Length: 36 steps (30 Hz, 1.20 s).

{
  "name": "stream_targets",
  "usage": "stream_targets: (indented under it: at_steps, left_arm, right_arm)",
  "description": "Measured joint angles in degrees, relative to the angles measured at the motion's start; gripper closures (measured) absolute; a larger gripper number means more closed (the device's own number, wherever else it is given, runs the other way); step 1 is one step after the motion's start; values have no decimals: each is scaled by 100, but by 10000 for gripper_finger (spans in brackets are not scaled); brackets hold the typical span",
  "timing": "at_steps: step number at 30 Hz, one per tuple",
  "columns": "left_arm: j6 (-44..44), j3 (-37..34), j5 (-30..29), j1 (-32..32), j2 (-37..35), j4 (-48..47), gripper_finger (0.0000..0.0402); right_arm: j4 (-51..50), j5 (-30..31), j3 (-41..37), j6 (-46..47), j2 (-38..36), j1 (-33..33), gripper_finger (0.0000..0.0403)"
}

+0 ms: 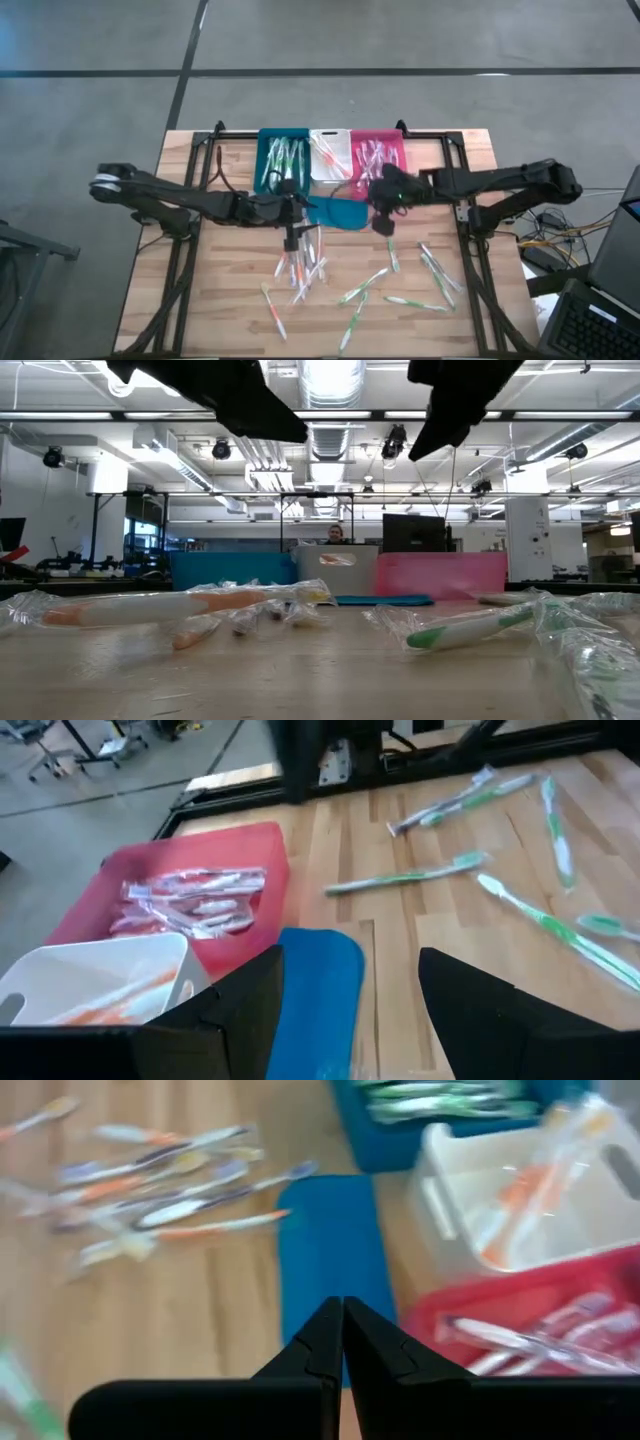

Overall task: Pick & Place Toothbrushes
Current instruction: Put the green toothbrush into the blue bin

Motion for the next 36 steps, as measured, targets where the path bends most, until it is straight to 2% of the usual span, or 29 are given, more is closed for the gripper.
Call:
stream_targets:
  at_steps: [6,13,17,22,24,29,32,36]
  left_arm:
    - [-175,-11,3,-105,-222,-556,165]
    - [-298,-11,2,-149,-244,-645,165]
    - [-307,-11,1,-146,-246,-650,165]
    - [-389,-11,1,-142,-246,-718,165]
    - [-399,-11,1,-142,-246,-699,165]
    - [-439,-11,1,-142,-246,-690,165]
    - [-450,-11,1,-143,-245,-698,165]
    - [-443,-13,1,-140,-244,-709,165]
  right_arm:
    - [-224,4,-33,-274,11,641,394]
    - [-777,26,-42,-923,13,1362,394]
    - [-1024,281,-42,-711,15,1744,394]
    - [-1352,297,-42,-111,15,2104,394]
    - [-1593,315,-42,-373,15,2215,394]
    - [-1929,463,-49,-1729,66,2367,394]
    - [-1940,459,-59,-1279,87,2435,394]
    - [-1955,422,-61,411,108,2574,394]
